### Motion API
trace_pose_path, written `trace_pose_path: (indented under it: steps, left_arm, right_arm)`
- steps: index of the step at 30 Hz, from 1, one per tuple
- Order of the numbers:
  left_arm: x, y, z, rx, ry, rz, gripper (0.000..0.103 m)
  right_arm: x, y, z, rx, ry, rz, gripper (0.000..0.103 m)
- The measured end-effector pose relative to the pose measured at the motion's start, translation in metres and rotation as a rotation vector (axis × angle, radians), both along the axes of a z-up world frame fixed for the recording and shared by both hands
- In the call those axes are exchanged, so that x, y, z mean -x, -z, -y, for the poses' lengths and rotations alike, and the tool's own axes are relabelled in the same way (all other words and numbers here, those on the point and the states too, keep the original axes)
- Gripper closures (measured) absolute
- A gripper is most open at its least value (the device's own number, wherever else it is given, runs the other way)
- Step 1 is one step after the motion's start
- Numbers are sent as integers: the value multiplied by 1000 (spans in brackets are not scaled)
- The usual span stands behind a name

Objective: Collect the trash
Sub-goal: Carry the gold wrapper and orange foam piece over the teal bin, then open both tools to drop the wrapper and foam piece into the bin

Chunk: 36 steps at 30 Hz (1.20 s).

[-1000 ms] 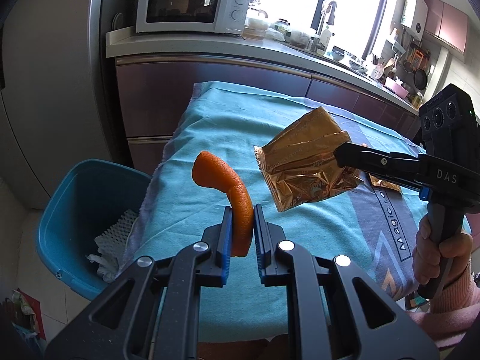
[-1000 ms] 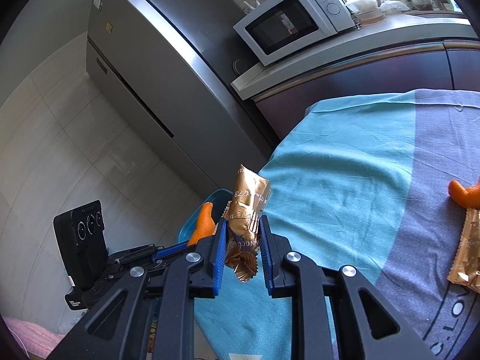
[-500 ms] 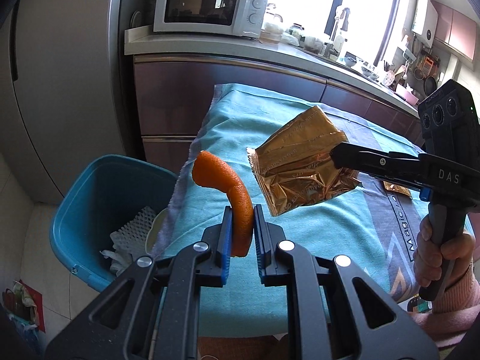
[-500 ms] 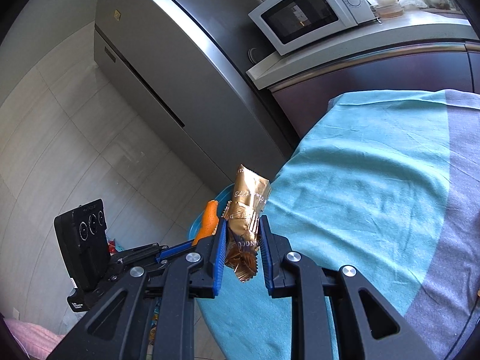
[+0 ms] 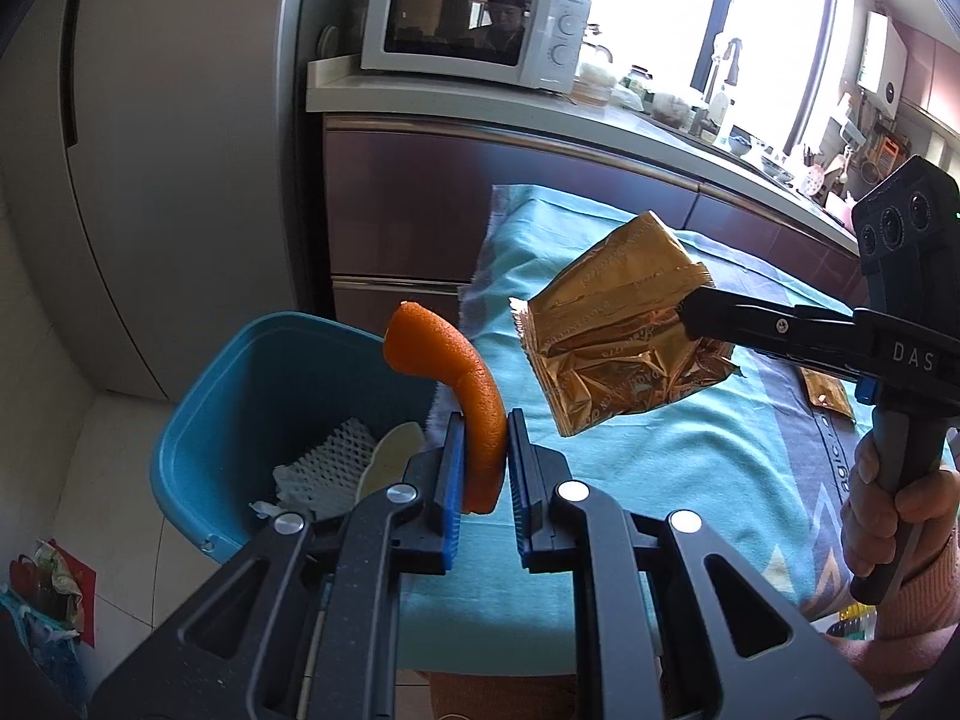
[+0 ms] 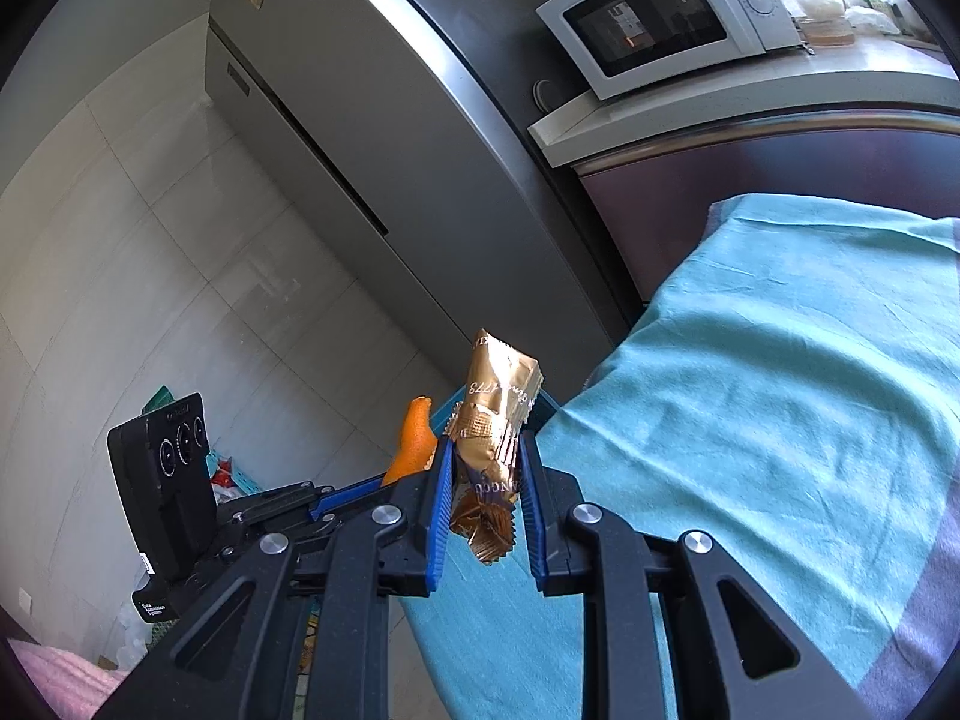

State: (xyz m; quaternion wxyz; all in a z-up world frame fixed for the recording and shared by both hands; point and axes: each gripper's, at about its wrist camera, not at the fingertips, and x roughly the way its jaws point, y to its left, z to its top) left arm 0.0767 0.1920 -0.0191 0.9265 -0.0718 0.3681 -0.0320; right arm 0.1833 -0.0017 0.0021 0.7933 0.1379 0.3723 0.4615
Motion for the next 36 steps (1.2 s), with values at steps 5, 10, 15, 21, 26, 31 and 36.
trace_pose_path:
  steps: [5,10,15,21,26,31,36]
  left_arm:
    - [-2,-1,-19,-4,-42,1,89]
    - [-4,1,-37,-6,-81,-4,89]
    - [-9,9,-56,-6,-115,-19,89]
    - [-17,22,-73,-2,-152,-51,89]
    - [-25,37,-83,0,-176,-83,89]
    - [-36,52,-90,3,-198,-115,89]
    - [-48,68,-98,10,-220,-151,89]
  right_arm:
    - [0,-4,-16,18,-29,11,83]
    - [0,-6,-34,38,-57,19,83]
    - [-3,-5,-51,66,-73,22,83]
    - [-6,2,-72,107,-91,14,83]
    - [-12,9,-92,142,-104,1,83]
    - [-18,19,-112,176,-111,-17,83]
    - [-22,27,-130,207,-124,-32,83]
